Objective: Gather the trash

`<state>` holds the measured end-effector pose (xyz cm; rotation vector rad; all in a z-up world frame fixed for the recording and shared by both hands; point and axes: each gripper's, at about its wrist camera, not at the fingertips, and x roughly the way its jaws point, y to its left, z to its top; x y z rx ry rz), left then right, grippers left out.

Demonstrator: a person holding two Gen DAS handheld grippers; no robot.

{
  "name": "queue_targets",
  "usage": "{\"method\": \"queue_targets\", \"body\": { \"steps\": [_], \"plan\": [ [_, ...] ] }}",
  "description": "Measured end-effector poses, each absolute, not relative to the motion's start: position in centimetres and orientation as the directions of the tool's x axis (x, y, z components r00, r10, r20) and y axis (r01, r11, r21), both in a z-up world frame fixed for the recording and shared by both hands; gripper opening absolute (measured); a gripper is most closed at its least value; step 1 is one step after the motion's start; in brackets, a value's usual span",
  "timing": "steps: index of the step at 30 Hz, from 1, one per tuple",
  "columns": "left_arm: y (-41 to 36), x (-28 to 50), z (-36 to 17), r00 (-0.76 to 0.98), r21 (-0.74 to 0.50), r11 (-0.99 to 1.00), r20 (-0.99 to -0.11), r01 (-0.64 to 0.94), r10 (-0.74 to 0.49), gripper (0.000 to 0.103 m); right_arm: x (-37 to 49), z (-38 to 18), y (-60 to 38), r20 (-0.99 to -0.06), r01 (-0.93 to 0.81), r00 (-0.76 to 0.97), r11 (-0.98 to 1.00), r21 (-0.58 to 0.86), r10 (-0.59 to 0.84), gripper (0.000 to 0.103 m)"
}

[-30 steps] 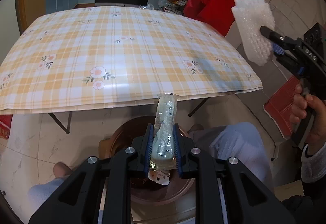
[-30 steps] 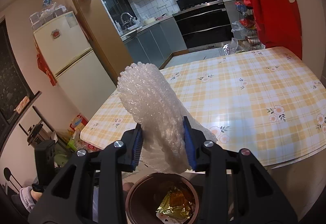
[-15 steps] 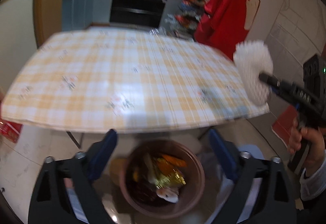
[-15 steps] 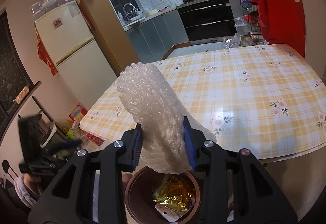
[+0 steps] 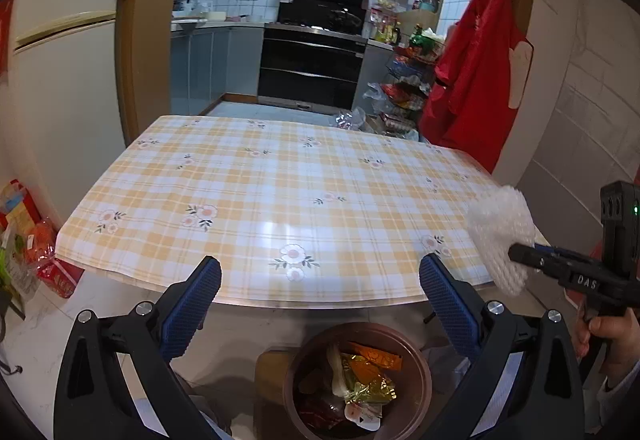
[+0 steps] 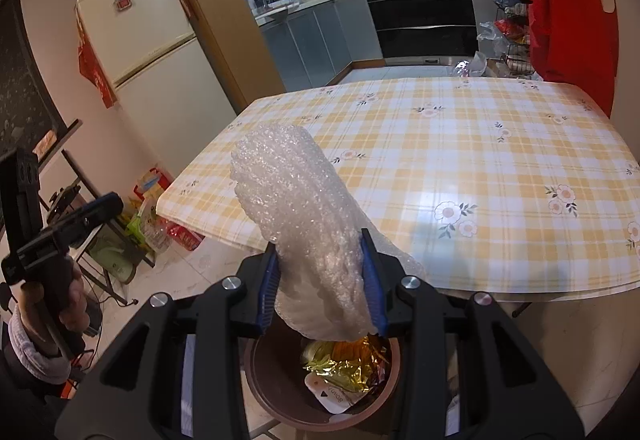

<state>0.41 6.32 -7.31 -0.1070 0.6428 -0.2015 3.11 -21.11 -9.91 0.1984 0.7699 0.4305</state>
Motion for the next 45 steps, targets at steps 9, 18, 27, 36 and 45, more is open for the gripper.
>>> {"method": "queue_targets", "body": {
  "steps": [9,18,27,36,45],
  "plan": [
    [7.9,-0.1,-7.2,0.792,-0.174,0.979,-0.58,0.11,-0.192,0.097,2.9,-11.3,-19.0,-0.678,-0.335,0.582,0.892,0.304,0.45,0.04],
    [8.6,0.1,-7.7,0.786,-0.18,0.98,-0.593,0.085,-0.177,0.097,2.9,-13.9,-16.6,-0.743,-0.376,0.475,0.872,0.312,0.471,0.047],
    [8.9,0.0,-8.1,0.78,-0.186,0.979,-0.601,0.077,-0.176,0.097,2.9,-16.9,-15.0,-0.8,-0.378,0.352,0.855,0.354,0.486,0.08],
    [9.1,0.1,-8.2,0.781,-0.183,0.98,-0.6,0.076,-0.173,0.097,3.0,-14.8,-16.5,-0.784,-0.314,0.479,0.911,0.267,0.395,0.097],
    [7.9,0.5,-6.6,0.803,-0.132,0.987,-0.576,0.094,-0.154,0.097,3.1,-8.7,-18.8,-0.691,-0.229,0.685,0.969,0.096,0.231,0.097]
  ]
}}
